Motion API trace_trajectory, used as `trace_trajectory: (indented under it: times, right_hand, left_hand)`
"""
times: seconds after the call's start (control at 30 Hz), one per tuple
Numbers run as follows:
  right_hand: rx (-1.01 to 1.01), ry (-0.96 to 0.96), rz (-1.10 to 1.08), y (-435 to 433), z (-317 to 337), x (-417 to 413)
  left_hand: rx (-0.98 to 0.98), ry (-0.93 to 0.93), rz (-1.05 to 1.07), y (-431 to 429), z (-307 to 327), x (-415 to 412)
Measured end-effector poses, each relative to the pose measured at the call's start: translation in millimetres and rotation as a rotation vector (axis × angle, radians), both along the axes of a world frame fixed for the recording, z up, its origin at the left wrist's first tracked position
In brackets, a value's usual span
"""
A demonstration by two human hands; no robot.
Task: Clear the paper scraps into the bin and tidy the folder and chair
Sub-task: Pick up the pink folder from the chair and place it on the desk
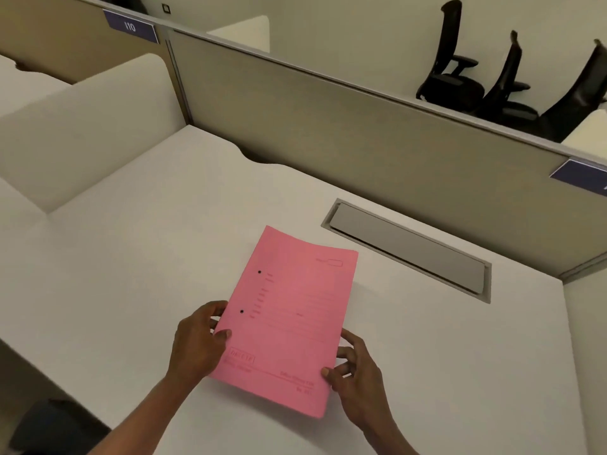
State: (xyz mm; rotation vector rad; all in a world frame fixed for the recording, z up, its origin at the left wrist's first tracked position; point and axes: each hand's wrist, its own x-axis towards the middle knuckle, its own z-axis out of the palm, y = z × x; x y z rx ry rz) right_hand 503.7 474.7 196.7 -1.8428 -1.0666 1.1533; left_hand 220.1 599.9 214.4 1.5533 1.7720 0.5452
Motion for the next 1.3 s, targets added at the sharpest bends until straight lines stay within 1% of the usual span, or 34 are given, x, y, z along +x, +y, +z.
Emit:
trace_trajectory:
  times: [0.33,0.63,0.83,1.03,1.13,1.2,1.3]
  right_hand:
    - [-0.019,0.046,-0.07,106,-40,35]
    - [0.025,0.032,-0.074,201,-48,39]
    - [0.021,0.009,-0.102,258,-54,38]
    - [0.042,-0.12,-0.132,301,-61,24]
    - [0.039,-0.189,-0.143,317,-63,19]
    - [0.036,-0.201,-0.15,322,-65,15]
    - [0.03,-0.262,-0.162,328,-67,9]
  left_hand:
    - [-0.006,0.07,0.002,105,-34,40]
    - [0.086,0.185,0.033,202,-50,57]
    - [0.13,0.197,0.097,254,-60,67]
    - [0.177,0.309,0.061,299,-63,84]
    - [0.149,0.371,0.026,311,-66,89]
    - [0.128,0.412,-0.009,315,-67,92]
    - [0.136,0.493,-0.075,320,-69,96]
